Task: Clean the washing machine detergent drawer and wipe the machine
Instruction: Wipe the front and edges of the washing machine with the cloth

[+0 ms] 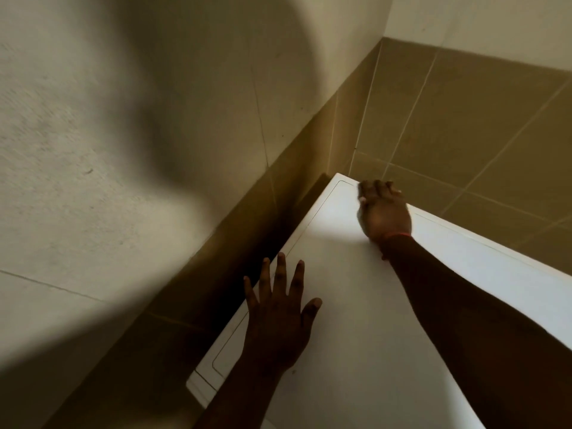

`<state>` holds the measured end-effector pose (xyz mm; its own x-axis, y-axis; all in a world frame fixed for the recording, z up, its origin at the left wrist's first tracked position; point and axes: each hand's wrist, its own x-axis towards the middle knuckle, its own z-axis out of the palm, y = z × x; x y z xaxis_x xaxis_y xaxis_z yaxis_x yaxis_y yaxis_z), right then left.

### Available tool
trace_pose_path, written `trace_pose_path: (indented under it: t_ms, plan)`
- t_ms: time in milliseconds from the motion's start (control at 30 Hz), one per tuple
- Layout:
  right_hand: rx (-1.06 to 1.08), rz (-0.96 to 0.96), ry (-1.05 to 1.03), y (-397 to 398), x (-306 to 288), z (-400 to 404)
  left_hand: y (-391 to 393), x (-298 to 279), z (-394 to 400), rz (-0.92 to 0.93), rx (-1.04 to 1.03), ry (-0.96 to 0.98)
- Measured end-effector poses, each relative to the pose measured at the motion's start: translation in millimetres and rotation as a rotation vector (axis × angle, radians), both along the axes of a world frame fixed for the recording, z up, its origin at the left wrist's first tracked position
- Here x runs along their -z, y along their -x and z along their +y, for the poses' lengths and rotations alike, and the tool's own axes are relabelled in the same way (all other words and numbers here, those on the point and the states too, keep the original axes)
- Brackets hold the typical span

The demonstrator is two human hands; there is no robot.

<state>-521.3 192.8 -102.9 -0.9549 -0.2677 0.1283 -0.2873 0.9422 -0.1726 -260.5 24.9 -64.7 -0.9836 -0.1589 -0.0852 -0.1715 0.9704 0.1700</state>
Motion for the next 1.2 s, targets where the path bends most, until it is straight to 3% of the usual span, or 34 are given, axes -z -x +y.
trace_pose_path:
  t_ms: [100, 267, 367, 433, 567, 600, 700, 833, 967, 1067, 1100, 1200]
  plan:
    - [0.302, -0.049, 0.015, -8.8, -4.5, 13.1, -0.4, -1.7, -0.3, -0.001, -0.01, 0.003]
    - [-0.202, -0.012, -0.013, 8.0, -9.7, -38.2, 0.3, -6.3, 9.2, -0.019, 0.003, 0.001]
    - [-0.082, -0.111, -0.009, 22.0, -14.6, -58.8, -2.3, -4.3, 6.1, 0.006, 0.0, 0.021]
    - [-0.089, -0.058, -0.01, 13.0, -14.8, -72.5, -8.0, -2.6, 1.4, 0.012, -0.019, 0.022]
    - [-0.657, 0.082, 0.007, -27.4, -9.9, -79.4, -20.4, -1.0, -9.8, -0.021, -0.043, 0.026]
    - [-0.639, 0.059, 0.011, -27.1, -9.8, -75.8, -21.8, -1.5, -12.2, -0.026, -0.053, 0.031]
    - [-0.306, -0.031, 0.121, -39.6, -11.0, -74.2, -29.0, -1.3, -18.8, -0.028, -0.082, 0.025]
    - [-0.679, 0.042, 0.084, -84.4, -6.7, -85.2, -41.4, 0.1, -23.5, -0.044, -0.099, 0.024]
    - [-0.308, -0.006, 0.154, -108.5, -13.4, -89.7, -56.9, -0.1, -25.3, -0.042, -0.124, 0.023]
    - [-0.718, 0.06, 0.03, -149.8, -5.5, -100.7, -72.7, -1.9, -30.2, -0.041, -0.131, 0.026]
    - [-0.766, 0.056, 0.022, -149.0, -5.9, -99.5, -77.7, -2.3, -32.8, -0.044, -0.137, 0.033]
    - [-0.377, -0.011, 0.099, -146.3, -12.5, -98.2, -92.7, -3.1, -40.4, -0.029, -0.174, 0.029]
